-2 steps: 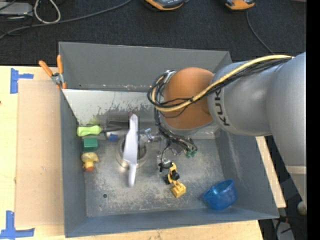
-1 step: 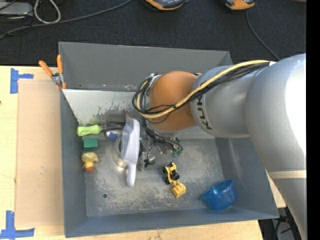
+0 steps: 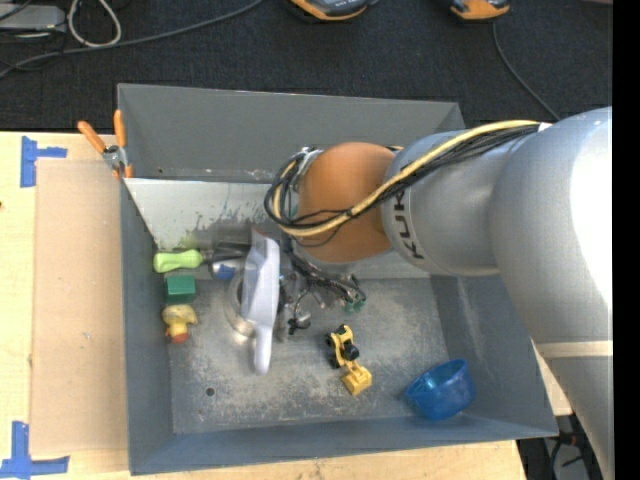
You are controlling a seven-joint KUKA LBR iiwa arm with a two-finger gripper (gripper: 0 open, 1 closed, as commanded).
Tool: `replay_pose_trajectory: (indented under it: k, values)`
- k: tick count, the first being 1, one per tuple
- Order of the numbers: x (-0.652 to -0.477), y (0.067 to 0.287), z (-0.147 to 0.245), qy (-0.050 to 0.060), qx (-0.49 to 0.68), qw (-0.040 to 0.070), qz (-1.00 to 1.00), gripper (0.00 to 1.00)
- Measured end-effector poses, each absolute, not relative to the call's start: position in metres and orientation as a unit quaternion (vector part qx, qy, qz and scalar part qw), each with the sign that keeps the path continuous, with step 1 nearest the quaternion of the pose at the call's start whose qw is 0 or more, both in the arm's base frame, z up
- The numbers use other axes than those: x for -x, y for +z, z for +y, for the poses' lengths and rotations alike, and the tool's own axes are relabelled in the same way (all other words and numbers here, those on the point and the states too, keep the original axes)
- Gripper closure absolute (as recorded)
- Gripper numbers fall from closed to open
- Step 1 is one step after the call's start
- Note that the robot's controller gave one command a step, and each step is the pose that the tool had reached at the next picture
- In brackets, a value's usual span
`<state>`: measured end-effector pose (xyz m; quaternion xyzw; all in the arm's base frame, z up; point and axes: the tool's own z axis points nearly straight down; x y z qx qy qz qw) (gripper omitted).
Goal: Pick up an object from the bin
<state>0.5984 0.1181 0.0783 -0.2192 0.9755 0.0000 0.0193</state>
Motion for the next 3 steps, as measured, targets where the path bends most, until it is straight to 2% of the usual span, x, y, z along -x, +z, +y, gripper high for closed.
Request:
replay_pose_trajectory:
  k: [1, 2, 3]
  values:
    - [-0.602, 0.081, 0.127, -0.004, 0.333, 0.015, 0.943, 1.00]
    - [-0.607, 0.082, 0.139, -0.002, 0.369, 0.019, 0.929, 0.00]
    - [-0.606, 0.081, 0.136, -0.002, 0.336, 0.019, 0.942, 0.00]
